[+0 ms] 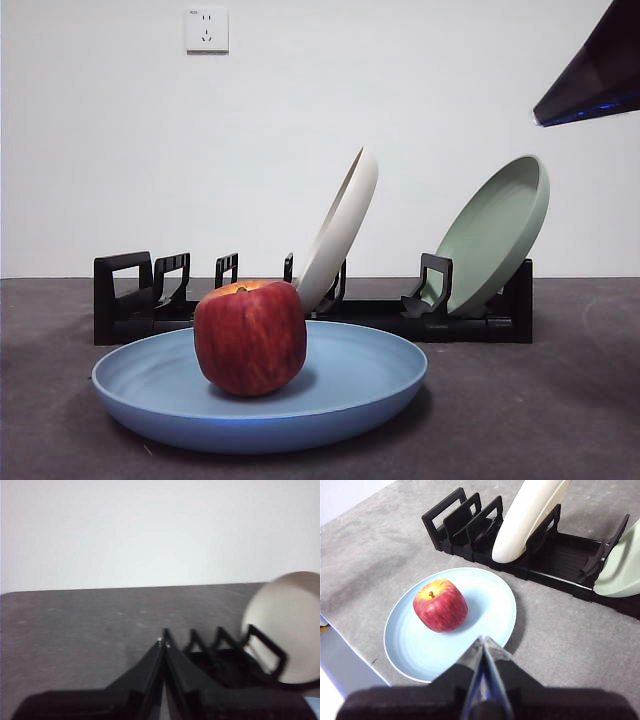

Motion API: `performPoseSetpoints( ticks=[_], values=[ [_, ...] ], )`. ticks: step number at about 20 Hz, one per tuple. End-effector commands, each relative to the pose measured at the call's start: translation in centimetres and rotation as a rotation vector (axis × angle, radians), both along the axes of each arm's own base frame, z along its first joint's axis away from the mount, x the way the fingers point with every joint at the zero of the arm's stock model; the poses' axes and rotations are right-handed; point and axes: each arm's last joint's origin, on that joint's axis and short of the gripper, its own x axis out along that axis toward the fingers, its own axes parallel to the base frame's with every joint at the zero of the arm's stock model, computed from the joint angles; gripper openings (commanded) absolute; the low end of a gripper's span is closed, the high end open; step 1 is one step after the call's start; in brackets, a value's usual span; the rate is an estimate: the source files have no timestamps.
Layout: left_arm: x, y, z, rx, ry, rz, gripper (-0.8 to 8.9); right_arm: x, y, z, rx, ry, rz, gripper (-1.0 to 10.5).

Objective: Take the blue plate from the plate rack,put the plate on the table,take the apple from the table,put the apple in the plate

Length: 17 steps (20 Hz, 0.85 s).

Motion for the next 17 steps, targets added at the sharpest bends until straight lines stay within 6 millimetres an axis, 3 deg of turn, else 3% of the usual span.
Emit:
performPoseSetpoints(
  ticks=[1, 4, 8, 17],
  values=[
    [0.2, 0.4, -2.4, 0.019, 0.0, 0.03, -0.03, 0.0, 0.0, -0.3, 0.005, 0.008, -0.003, 0.0],
    [0.4, 0.7, -5.0, 0.011, 0.023, 0.043, -0.03, 0.0, 0.0, -0.3, 0.004, 0.008, -0.003, 0.0],
    [0.3, 1.0, -6.4, 0.016, 0.138, 0.07, -0.03, 0.0, 0.0, -0.3, 0.004, 0.008, -0.003, 0.0],
    [0.2, 1.0, -6.8, 0.02, 0.179, 0.078, -0.03, 0.0, 0.0, -0.3, 0.004, 0.008, -0.003, 0.0]
  ],
)
